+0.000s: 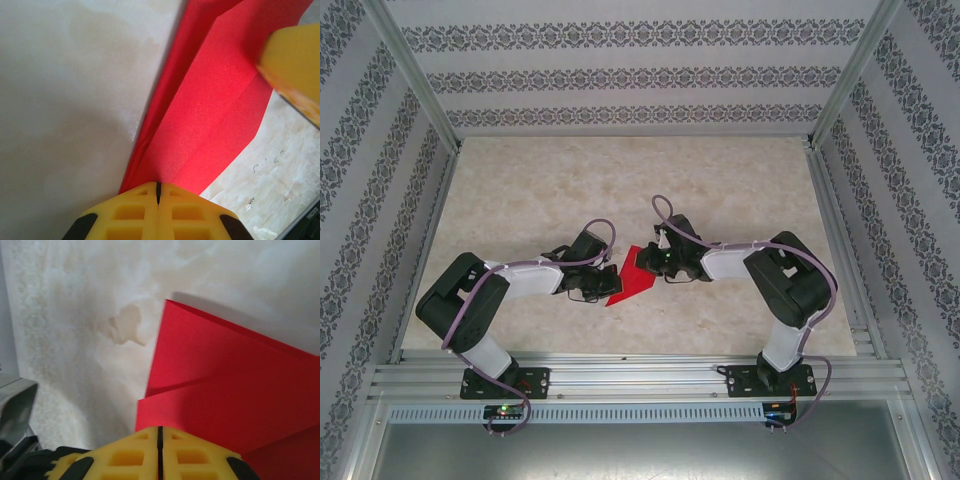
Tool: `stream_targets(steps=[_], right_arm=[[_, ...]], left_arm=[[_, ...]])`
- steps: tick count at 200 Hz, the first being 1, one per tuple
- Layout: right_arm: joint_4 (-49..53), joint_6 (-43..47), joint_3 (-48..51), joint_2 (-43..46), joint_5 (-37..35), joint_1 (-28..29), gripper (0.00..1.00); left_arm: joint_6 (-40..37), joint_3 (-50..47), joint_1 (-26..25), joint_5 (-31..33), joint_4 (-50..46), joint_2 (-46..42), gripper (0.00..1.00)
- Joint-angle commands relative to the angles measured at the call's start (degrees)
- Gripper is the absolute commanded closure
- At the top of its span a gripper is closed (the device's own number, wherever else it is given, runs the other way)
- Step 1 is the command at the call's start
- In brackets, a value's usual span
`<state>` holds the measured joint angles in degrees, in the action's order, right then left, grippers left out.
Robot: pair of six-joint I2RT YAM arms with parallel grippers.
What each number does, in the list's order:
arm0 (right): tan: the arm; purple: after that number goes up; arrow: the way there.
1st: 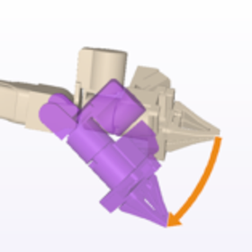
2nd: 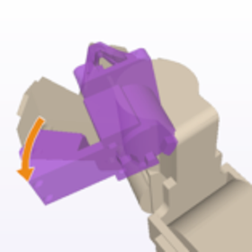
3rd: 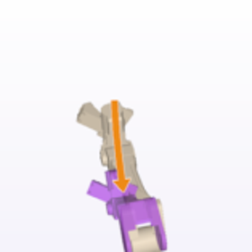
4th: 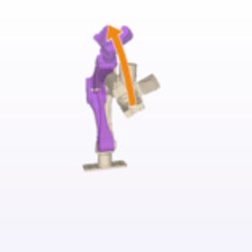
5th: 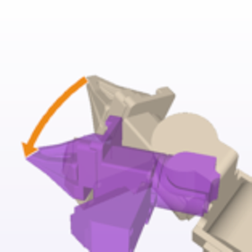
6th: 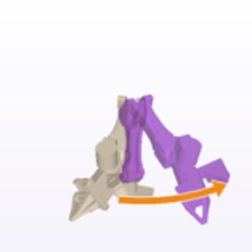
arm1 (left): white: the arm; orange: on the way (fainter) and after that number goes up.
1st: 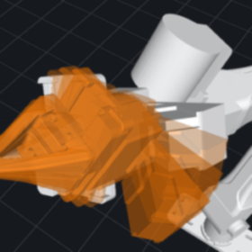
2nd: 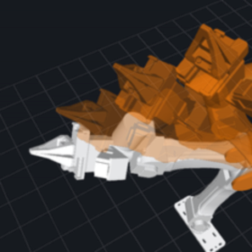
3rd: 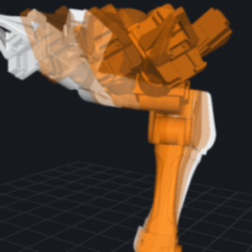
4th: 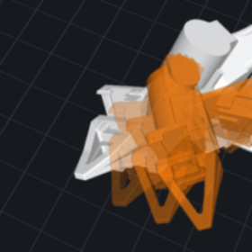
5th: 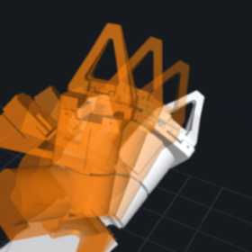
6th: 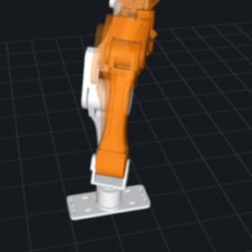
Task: Fold a paper plane with a square sheet of paper (pick it up from the middle)
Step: Fourth fold the wing at the center of the table.
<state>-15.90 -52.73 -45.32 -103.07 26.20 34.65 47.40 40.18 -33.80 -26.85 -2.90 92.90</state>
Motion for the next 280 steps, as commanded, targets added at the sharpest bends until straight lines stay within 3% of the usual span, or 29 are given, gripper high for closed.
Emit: stream_targets(steps=[1,42,93,160,227,280], right_arm=[[-1.77,-0.27,1.02,-2.07,-0.49,0.16,0.92],[3.52,1.43,0.77,-3.02,-3.13,0.05,0.93],[5.02,2.82,0.68,-2.75,-3.2,-0.03,0.93],[4.63,2.28,1.02,-3.02,-3.12,-0.09,0.92],[4.4,2.07,1.73,-3.26,-3.35,0.06,0.92],[4.42,2.04,1.38,-4.16,-3.26,0.06,0.92]], left_arm=[[-1.07,-1.34,-0.67,3.7,-9.67,2.07,1.0],[-0.88,-0.67,-0.83,2.59,-10.72,-0.67,1.0],[-3.91,8.0,-0.73,3.19,-17.33,-6.96,0.97],[-0.87,10.85,-0.57,-5.27,-5.29,1.4,0.96],[1.67,10.85,-0.56,-5.24,0.83,7.42,0.96],[-0.03,9.39,-0.5,-0.84,-3.65,10.38,0.97]])
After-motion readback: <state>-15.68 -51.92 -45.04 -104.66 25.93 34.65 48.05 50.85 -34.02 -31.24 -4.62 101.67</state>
